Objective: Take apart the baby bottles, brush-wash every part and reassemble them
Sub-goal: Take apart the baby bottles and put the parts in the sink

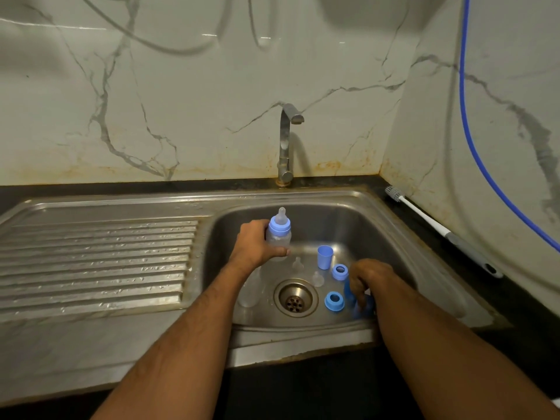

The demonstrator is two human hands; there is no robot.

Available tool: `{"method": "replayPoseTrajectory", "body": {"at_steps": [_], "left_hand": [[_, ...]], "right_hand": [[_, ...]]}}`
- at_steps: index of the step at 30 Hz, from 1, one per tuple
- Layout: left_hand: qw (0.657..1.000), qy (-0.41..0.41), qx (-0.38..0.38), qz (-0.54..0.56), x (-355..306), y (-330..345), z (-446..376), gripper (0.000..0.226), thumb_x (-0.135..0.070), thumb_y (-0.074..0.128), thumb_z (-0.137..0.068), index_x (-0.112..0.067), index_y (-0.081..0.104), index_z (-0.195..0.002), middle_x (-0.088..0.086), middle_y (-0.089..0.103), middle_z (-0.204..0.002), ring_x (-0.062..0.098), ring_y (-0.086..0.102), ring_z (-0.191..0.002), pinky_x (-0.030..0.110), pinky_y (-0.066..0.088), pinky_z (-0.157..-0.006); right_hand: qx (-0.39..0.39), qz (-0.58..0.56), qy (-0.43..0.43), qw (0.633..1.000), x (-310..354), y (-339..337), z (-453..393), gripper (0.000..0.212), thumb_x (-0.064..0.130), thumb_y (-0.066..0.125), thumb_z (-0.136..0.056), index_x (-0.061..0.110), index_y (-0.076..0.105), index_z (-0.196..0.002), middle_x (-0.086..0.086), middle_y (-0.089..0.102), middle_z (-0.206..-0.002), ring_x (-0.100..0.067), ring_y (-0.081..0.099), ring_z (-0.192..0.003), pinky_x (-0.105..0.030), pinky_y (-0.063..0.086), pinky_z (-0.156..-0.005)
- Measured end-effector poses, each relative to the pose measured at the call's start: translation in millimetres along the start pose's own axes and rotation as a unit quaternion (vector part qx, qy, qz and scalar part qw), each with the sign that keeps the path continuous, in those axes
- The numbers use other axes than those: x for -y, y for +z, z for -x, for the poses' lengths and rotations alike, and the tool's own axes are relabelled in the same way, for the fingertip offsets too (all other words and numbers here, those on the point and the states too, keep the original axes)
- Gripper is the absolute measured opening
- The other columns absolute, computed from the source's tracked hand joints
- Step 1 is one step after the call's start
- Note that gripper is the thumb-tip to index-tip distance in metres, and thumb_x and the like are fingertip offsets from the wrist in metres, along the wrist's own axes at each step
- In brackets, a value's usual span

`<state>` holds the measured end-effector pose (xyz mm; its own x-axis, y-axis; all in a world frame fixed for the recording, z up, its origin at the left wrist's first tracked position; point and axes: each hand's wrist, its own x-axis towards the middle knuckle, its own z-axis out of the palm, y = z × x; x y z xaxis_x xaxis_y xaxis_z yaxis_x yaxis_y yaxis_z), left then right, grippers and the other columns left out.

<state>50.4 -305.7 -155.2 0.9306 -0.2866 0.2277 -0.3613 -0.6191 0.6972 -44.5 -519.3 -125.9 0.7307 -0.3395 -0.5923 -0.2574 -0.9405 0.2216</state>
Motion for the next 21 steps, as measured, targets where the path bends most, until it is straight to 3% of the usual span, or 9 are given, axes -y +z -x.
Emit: {"method": "replayPoseTrajectory", "body": {"at_steps": [5, 7, 9, 12, 14, 16, 19, 21], "left_hand": [[1.0, -0.007, -0.002, -0.001, 4, 0, -1, 0.058, -0.029, 0.092, -0.069, -0.013, 0.066, -0.119, 0.005, 0.07, -0.113, 0.014, 0.063, -0.095, 0.028, 0.053, -0.086], [1.0, -0.007, 0.0, -0.006, 5, 0, -1, 0.059, -0.029, 0.092, -0.068, -0.014, 0.066, -0.119, 0.005, 0.071, -0.112, 0.015, 0.063, -0.094, 0.029, 0.054, -0.086], [1.0, -0.007, -0.001, -0.008, 5, 1, -1, 0.059, -0.03, 0.093, -0.067, -0.014, 0.067, -0.119, 0.004, 0.071, -0.112, 0.015, 0.064, -0.094, 0.03, 0.055, -0.086], [1.0, -0.01, 0.001, -0.007, 4, 2, 0, 0.06, -0.029, 0.093, -0.067, -0.016, 0.067, -0.12, 0.002, 0.071, -0.111, 0.015, 0.065, -0.095, 0.031, 0.056, -0.087], [1.0, -0.01, 0.008, -0.011, 5, 3, 2, 0.059, -0.029, 0.093, -0.066, -0.017, 0.067, -0.118, 0.002, 0.071, -0.108, 0.014, 0.065, -0.094, 0.031, 0.056, -0.087], [1.0, -0.006, 0.016, -0.019, 4, 4, 5, 0.058, -0.029, 0.094, -0.064, -0.018, 0.069, -0.115, 0.001, 0.072, -0.105, 0.012, 0.065, -0.091, 0.032, 0.057, -0.086], [0.999, -0.001, 0.023, -0.034, 1, 3, 6, 0.056, -0.029, 0.094, -0.064, -0.019, 0.069, -0.113, -0.004, 0.069, -0.098, 0.01, 0.064, -0.087, 0.028, 0.055, -0.082], [0.999, 0.003, 0.024, -0.048, 1, 0, 6, 0.057, -0.03, 0.094, -0.063, -0.019, 0.069, -0.113, -0.005, 0.069, -0.096, 0.01, 0.064, -0.086, 0.028, 0.055, -0.081]], "right_hand": [[0.004, -0.05, 0.025, 0.998, 1, -5, -6, 0.044, 0.021, 0.079, -0.088, 0.011, 0.068, -0.13, -0.007, 0.065, -0.135, -0.022, 0.063, -0.122, -0.03, 0.049, -0.098], [-0.038, -0.111, 0.028, 0.993, -1, -10, -9, 0.042, 0.023, 0.08, -0.087, 0.008, 0.069, -0.125, -0.008, 0.07, -0.122, -0.024, 0.067, -0.113, -0.034, 0.053, -0.097], [-0.141, -0.165, 0.044, 0.975, -2, -15, -15, 0.036, 0.026, 0.082, -0.084, 0.007, 0.067, -0.111, -0.007, 0.068, -0.098, -0.024, 0.067, -0.09, -0.036, 0.056, -0.085], [-0.307, -0.306, -0.017, 0.901, 8, -27, -25, 0.022, 0.025, 0.078, -0.088, 0.011, 0.062, -0.09, -0.007, 0.069, -0.088, -0.023, 0.066, -0.073, -0.036, 0.056, -0.07], [-0.322, -0.452, -0.108, 0.825, 20, -33, -27, 0.02, 0.025, 0.075, -0.093, 0.009, 0.065, -0.086, -0.01, 0.072, -0.08, -0.022, 0.07, -0.064, -0.039, 0.064, -0.067], [-0.321, -0.522, -0.171, 0.772, 31, -37, -22, 0.025, 0.031, 0.068, -0.098, 0.008, 0.067, -0.088, -0.014, 0.072, -0.077, -0.019, 0.067, -0.058, -0.038, 0.064, -0.065], [-0.334, -0.542, -0.234, 0.735, 44, -38, -15, 0.046, 0.05, 0.057, -0.1, 0.007, 0.068, -0.087, -0.012, 0.072, -0.071, -0.019, 0.067, -0.056, -0.037, 0.062, -0.063], [-0.331, -0.541, -0.257, 0.729, 50, -38, -11, 0.054, 0.06, 0.051, -0.099, 0.011, 0.07, -0.084, -0.009, 0.071, -0.067, -0.018, 0.067, -0.055, -0.032, 0.061, -0.059]]}}
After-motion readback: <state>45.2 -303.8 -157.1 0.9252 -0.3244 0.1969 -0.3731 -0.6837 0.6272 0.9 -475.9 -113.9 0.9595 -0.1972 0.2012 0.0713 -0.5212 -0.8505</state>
